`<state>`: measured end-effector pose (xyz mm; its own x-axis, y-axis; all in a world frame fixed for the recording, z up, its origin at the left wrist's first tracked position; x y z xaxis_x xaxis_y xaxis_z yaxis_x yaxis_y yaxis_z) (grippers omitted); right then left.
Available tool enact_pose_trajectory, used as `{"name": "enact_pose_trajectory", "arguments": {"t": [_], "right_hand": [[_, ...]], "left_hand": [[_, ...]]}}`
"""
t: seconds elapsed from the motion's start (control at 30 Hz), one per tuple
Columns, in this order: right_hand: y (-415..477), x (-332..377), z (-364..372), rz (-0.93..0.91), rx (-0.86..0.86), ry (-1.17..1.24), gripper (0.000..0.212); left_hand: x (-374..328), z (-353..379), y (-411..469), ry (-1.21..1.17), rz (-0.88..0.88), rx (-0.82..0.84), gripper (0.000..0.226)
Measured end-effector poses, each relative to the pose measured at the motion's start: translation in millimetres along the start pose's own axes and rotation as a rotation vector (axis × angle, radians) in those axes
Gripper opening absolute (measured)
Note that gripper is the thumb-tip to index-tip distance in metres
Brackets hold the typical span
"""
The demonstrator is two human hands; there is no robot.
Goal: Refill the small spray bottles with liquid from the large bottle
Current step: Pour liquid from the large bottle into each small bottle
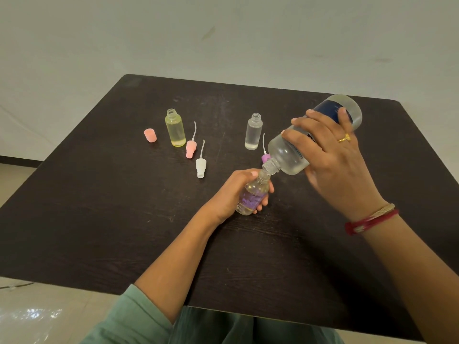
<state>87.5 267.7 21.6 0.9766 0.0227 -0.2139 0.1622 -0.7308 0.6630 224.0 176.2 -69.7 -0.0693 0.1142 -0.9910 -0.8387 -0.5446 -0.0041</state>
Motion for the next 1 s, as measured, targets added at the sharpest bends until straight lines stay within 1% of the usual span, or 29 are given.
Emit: {"name": "enact_pose_trajectory", "arguments": {"t": [0.33, 0.53, 0.9, 1.0], "right_hand": [[-0.2, -0.5, 0.6, -0.014, -0.018, -0.005, 0.045], [-0.5, -0.3, 0.8, -0.012, -0.016, -0.016, 0.049], [-7.0, -3.0, 5.8, 0.048, -0.005, 0.032, 0.055], [-12.8, -3.7, 8.3, 0.130, 0.027, 0.093, 0.056]], "left_hand": [[0.7, -0.4, 0.3, -0.008, -0.004, -0.003, 0.049], [0.6, 0.2, 0.5, -0.016, -0.001, -0.004, 0.050], [0.0, -0.8, -0.1, -0.010, 0.014, -0.011, 0.050], [1.0, -1.5, -0.3, -0.032, 0.027, -0.016, 0.049]]}}
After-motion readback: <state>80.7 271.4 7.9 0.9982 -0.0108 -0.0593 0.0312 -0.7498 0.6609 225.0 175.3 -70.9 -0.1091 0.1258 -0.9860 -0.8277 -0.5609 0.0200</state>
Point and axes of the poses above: each hand's wrist, its own y-axis towards the middle knuckle, its own z-axis out of the palm, x = y × z, the point moved 3 cm from there along y, towards the middle knuckle, and after that the axes turned 6 degrees about -x, right-handed, at the moved point
